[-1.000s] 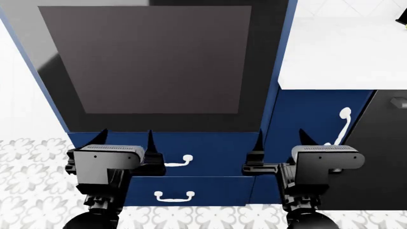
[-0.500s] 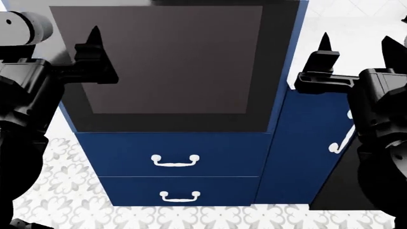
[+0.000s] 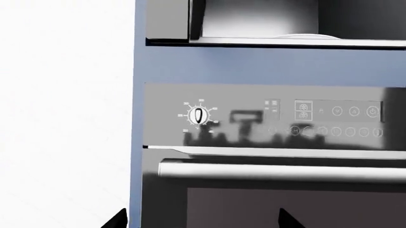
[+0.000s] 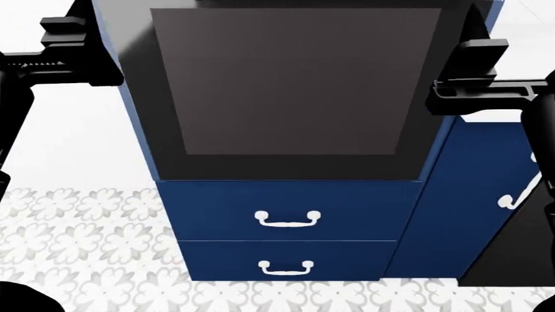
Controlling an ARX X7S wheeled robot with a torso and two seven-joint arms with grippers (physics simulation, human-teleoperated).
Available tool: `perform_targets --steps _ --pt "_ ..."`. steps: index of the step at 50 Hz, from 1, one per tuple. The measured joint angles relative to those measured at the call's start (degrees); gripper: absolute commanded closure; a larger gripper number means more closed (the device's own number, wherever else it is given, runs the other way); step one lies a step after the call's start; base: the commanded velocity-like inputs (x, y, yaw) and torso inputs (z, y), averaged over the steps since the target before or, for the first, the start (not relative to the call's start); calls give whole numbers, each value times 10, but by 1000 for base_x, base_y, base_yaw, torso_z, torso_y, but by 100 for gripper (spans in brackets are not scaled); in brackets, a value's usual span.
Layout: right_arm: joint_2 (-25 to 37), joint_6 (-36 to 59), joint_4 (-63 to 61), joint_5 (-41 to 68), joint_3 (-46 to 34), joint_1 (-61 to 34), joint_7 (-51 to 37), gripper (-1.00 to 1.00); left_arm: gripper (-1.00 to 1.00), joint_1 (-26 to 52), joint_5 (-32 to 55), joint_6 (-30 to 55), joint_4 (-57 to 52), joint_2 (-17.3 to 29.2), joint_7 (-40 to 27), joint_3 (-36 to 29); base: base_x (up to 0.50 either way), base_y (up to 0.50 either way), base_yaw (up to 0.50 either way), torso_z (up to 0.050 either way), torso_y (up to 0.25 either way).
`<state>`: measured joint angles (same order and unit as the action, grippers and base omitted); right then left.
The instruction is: Close the microwave door
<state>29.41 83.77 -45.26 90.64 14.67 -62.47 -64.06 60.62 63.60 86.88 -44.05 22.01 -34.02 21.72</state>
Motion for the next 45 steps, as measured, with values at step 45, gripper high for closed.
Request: perform_targets --steps 45 --pt "62 -34 -98 -44 -25 -104 87 -100 -100 51 144 -92 -1 -8 -103 82 437 254 0 0 1"
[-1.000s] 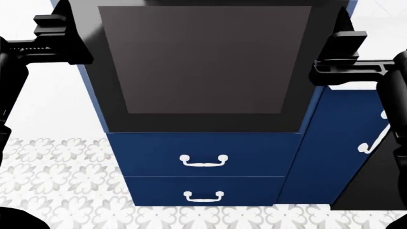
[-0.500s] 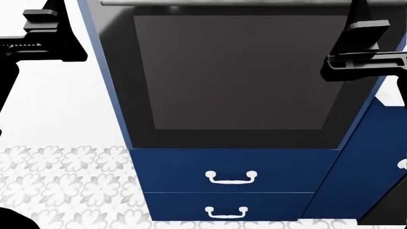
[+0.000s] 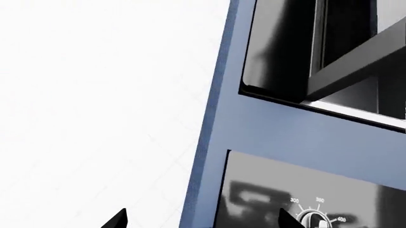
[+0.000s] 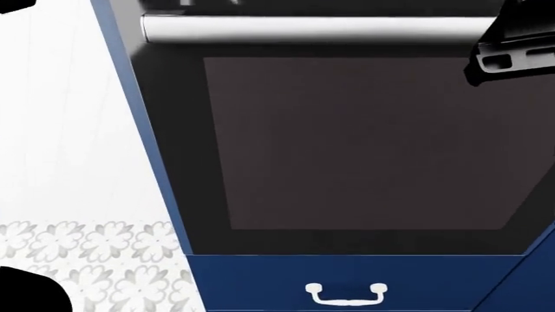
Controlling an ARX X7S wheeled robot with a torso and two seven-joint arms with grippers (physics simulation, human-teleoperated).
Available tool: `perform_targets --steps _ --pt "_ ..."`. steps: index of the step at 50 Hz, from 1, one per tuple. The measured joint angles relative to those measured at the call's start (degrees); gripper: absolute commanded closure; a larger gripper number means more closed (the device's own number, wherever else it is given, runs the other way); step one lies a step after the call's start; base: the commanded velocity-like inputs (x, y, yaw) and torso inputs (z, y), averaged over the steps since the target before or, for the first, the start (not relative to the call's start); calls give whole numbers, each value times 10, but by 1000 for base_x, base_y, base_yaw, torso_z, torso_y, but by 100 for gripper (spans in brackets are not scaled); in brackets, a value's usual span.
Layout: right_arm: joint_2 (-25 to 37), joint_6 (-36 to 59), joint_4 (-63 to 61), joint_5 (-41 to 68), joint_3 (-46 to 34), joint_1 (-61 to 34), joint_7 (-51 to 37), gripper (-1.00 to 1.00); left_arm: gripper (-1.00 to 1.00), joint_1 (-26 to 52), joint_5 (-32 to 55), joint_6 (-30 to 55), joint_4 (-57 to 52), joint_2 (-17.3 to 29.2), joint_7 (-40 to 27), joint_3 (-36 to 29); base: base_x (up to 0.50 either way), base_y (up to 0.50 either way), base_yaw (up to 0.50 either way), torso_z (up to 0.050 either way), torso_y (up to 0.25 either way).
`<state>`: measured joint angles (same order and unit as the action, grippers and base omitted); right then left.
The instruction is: Close the microwave door
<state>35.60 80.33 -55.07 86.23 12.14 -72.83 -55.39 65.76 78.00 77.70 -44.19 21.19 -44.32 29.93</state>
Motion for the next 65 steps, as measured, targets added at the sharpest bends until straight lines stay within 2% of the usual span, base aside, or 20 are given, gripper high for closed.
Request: perform_targets --steps 20,54,65 --pt "60 -76 -39 -59 -66 -45 26 -100 -100 24 31 -54 2 -13 -24 43 130 491 0 0 2" --pt "98 -139 -36 -59 -91 -52 9 -100 -100 26 60 -75 -4 -1 -46 41 55 500 0 0 1" --pt "104 -153 -40 -59 -97 -53 14 -100 -100 26 61 -79 -5 5 -52 39 464 139 0 0 0"
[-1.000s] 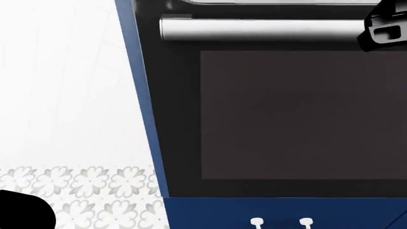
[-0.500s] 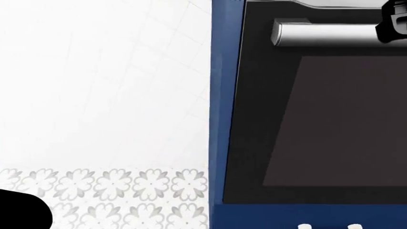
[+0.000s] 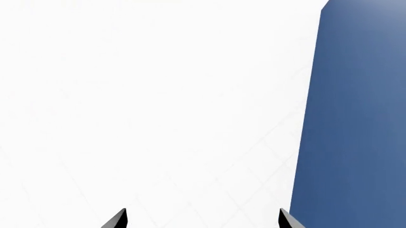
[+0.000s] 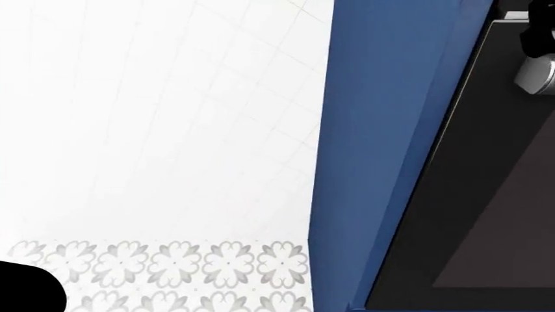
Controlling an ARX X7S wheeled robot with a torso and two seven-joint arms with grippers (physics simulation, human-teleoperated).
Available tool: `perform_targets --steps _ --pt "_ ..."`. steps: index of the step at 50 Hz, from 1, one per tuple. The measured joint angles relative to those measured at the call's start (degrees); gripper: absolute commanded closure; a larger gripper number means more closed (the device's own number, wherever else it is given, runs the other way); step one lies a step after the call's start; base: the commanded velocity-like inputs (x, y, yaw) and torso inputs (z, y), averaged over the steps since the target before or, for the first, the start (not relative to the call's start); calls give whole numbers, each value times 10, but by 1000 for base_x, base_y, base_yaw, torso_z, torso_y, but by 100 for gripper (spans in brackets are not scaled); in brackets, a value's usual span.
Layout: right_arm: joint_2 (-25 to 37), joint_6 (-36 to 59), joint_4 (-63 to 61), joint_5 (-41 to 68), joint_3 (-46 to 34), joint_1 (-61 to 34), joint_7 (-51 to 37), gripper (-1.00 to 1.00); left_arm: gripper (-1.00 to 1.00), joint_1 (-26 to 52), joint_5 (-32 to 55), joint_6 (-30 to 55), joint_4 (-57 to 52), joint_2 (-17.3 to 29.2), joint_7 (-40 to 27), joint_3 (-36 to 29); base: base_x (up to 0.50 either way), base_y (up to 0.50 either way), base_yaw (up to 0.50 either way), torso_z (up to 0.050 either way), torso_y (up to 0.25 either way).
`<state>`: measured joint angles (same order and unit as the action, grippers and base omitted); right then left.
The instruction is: Close the microwave door
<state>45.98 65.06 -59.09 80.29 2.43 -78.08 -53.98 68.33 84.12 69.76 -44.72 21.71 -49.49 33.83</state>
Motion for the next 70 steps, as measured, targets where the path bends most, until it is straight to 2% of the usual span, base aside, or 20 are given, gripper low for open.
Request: perform_targets --steps 11,21,27,43,59,70 --pt "5 -15 9 19 -3 2 -14 -100 -100 -1 6 -5 0 4 -5 -4 245 -398 0 0 3" --pt "11 -17 19 22 -1 4 -34 -100 -100 -3 12 -11 -1 5 -5 -9 0 0 0 0 0" --pt "14 -18 18 22 -2 1 -38 -100 -100 -4 11 -14 -3 8 -6 -10 500 2 0 0 0" --pt "13 -23 19 35 -14 -8 -55 -100 -100 -4 14 -22 -1 13 -9 -14 0 0 0 0 1" --pt "11 -14 25 103 -55 -88 -112 -100 -100 -6 8 -29 1 17 -6 -20 0 0 0 0 0" --pt "-15 7 72 123 -104 -185 -124 -100 -100 -5 8 -33 3 21 -9 -24 0 0 0 0 0"
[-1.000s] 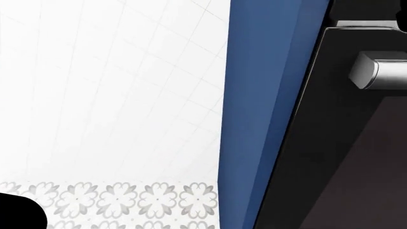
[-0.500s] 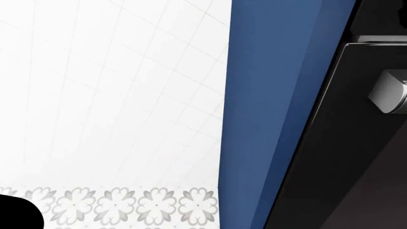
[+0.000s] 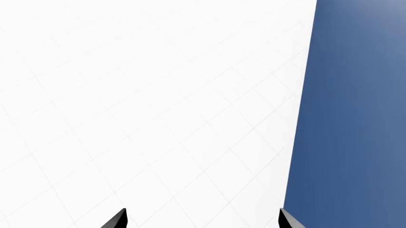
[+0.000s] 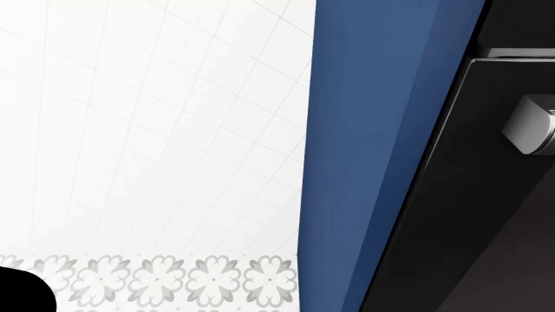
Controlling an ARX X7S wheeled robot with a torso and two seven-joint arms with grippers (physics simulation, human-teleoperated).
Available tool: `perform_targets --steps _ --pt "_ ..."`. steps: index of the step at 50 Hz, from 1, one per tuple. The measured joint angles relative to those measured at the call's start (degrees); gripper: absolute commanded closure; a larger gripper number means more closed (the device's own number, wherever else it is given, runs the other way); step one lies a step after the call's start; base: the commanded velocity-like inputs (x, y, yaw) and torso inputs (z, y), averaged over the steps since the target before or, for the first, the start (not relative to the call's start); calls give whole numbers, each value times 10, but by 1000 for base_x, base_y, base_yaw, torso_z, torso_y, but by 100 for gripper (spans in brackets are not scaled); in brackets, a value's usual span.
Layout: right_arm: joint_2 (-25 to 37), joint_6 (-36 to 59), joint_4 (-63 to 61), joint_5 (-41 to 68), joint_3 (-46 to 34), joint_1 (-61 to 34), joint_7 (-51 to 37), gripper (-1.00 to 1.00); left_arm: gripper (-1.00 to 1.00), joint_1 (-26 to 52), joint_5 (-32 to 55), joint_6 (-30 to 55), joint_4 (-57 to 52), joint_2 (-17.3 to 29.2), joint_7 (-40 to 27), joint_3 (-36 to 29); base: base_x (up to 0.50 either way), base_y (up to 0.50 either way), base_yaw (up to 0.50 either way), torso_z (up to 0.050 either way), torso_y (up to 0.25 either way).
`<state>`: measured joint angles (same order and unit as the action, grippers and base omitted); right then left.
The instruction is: Close the microwave door
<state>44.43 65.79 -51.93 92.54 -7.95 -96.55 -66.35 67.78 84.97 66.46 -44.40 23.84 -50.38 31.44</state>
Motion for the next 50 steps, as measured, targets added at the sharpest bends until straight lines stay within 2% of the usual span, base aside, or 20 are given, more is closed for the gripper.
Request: perform_targets --steps 13,25,50 --pt "-47 37 83 -28 -61 -116 30 -100 -100 0 0 -5 3 6 0 -2 0 0 0 0 0" --pt "-83 55 166 -109 -116 -210 109 -100 -100 -4 -4 -10 4 9 3 -5 0 0 0 0 0" --pt "-109 44 297 -258 -198 -334 253 -100 -100 -16 -16 -18 2 11 11 -16 0 0 0 0 0"
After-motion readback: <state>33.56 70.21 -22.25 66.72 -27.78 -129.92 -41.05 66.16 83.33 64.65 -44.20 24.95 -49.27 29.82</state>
